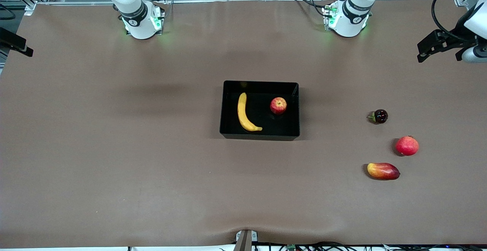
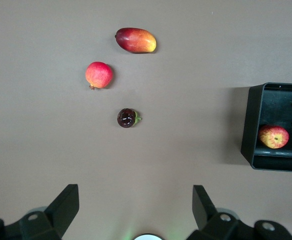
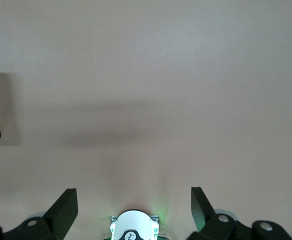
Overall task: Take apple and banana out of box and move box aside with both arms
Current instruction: 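Reach the left gripper down to the red apple in the tray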
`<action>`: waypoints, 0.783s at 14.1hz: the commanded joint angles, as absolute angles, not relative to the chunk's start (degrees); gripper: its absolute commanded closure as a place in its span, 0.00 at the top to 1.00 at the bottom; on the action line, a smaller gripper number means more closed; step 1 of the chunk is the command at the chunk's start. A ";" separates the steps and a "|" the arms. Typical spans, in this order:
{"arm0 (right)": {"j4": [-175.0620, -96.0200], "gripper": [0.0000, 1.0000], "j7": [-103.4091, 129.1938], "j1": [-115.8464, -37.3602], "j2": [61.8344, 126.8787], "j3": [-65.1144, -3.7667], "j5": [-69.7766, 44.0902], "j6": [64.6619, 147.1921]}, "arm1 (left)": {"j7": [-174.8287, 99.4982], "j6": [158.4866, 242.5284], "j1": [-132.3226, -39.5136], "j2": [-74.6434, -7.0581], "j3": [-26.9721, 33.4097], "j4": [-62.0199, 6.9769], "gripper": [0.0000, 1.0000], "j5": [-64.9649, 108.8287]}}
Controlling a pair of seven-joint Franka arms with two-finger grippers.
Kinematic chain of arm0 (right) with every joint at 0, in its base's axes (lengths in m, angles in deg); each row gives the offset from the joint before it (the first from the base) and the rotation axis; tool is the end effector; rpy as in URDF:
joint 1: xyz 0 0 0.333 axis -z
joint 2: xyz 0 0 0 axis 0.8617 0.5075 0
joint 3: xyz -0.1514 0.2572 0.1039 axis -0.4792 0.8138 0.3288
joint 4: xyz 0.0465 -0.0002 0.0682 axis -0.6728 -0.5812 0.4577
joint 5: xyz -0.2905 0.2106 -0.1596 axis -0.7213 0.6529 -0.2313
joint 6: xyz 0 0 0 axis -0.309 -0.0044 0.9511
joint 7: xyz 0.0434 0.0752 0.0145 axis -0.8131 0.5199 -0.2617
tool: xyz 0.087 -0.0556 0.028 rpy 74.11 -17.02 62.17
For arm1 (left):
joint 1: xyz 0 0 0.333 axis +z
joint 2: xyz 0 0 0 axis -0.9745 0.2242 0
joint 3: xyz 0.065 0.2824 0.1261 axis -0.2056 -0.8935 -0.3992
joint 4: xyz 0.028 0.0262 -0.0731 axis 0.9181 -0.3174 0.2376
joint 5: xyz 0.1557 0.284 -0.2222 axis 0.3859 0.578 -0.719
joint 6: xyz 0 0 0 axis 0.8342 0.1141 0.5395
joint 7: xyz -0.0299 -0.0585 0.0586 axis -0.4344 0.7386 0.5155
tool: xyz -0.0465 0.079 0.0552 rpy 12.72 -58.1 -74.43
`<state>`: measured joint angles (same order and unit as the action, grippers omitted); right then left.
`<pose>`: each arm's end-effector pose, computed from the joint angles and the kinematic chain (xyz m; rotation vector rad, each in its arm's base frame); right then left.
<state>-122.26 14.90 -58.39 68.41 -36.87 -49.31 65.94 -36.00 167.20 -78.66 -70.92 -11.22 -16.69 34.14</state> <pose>0.5071 -0.0811 0.6623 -3.1021 0.0496 0.2045 0.5167 -0.0441 0.6671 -3.0799 0.0075 0.0097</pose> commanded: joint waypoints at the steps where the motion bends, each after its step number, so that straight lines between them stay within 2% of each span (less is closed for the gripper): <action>1: -122.48 1.00 14.63 -57.22 68.26 -36.20 -48.37 65.72 | -36.58 166.23 -78.63 -70.87 -11.06 -15.70 1.00 33.30; 5: -122.39 1.00 14.63 -57.22 68.26 -36.20 -48.37 65.72 | -36.92 166.23 -79.68 -69.12 -10.19 -15.43 1.00 35.57; 9: -122.39 1.00 14.80 -57.31 68.52 -36.20 -48.46 65.80 | -54.97 167.45 -82.13 -64.64 -2.21 -15.87 1.00 34.88; 11: -122.39 1.00 14.89 -57.13 68.61 -36.20 -48.46 65.80 | -66.76 170.25 -84.07 -59.99 2.19 -16.05 1.00 35.58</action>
